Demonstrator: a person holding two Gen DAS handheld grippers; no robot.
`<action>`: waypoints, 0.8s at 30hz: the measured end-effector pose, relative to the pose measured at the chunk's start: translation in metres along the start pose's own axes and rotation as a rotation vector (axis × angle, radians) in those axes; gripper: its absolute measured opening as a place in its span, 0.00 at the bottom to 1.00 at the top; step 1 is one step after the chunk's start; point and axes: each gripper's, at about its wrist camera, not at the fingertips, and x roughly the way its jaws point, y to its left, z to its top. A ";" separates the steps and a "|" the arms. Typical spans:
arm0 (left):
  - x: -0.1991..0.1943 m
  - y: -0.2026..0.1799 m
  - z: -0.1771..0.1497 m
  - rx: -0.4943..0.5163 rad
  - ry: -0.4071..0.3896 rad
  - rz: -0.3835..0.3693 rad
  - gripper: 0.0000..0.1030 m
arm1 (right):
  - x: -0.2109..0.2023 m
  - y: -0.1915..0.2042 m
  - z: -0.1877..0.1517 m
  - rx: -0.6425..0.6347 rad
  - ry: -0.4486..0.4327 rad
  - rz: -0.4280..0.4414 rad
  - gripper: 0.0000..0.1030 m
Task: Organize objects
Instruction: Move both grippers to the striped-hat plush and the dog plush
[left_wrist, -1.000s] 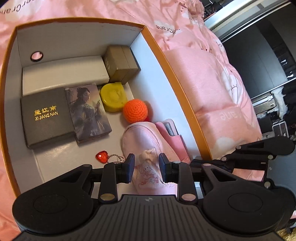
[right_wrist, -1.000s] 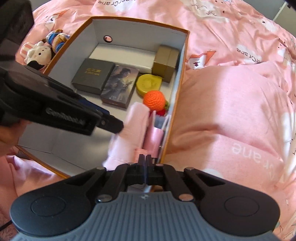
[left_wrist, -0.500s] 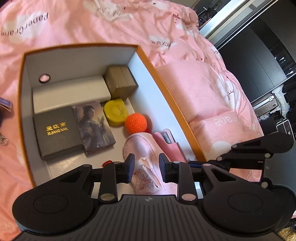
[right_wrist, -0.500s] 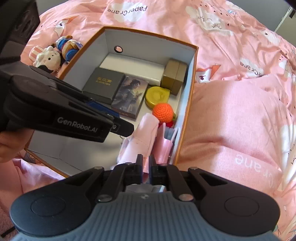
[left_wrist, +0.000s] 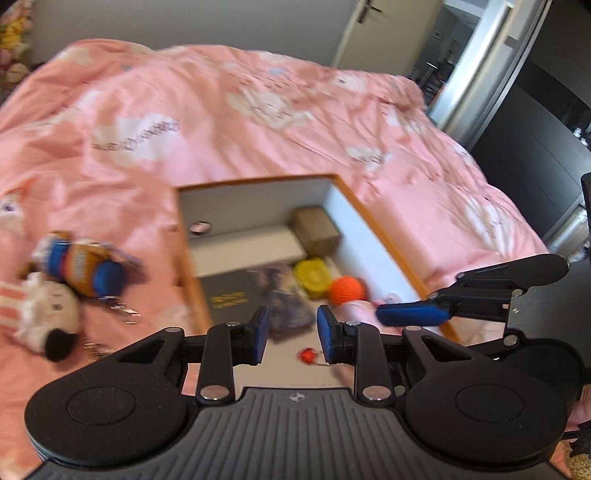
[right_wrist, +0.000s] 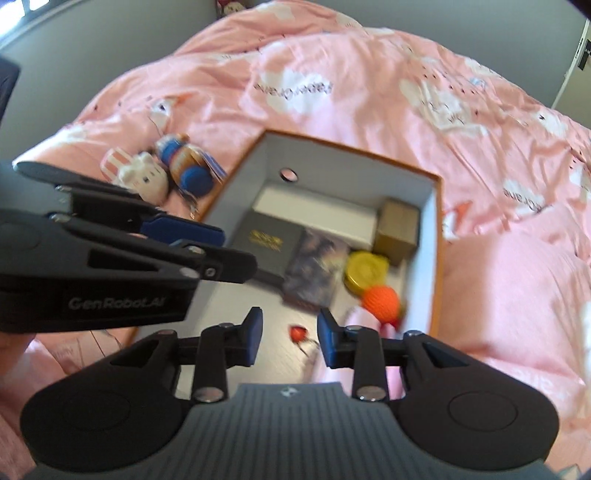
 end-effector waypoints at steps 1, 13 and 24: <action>-0.004 0.006 -0.001 -0.005 -0.008 0.015 0.32 | 0.000 0.004 0.003 0.002 -0.013 0.006 0.46; -0.045 0.056 -0.011 -0.042 -0.158 0.203 0.39 | 0.010 0.055 0.042 -0.092 -0.156 0.071 0.52; -0.063 0.125 0.002 -0.051 -0.058 0.161 0.39 | 0.046 0.098 0.075 -0.154 -0.181 0.183 0.63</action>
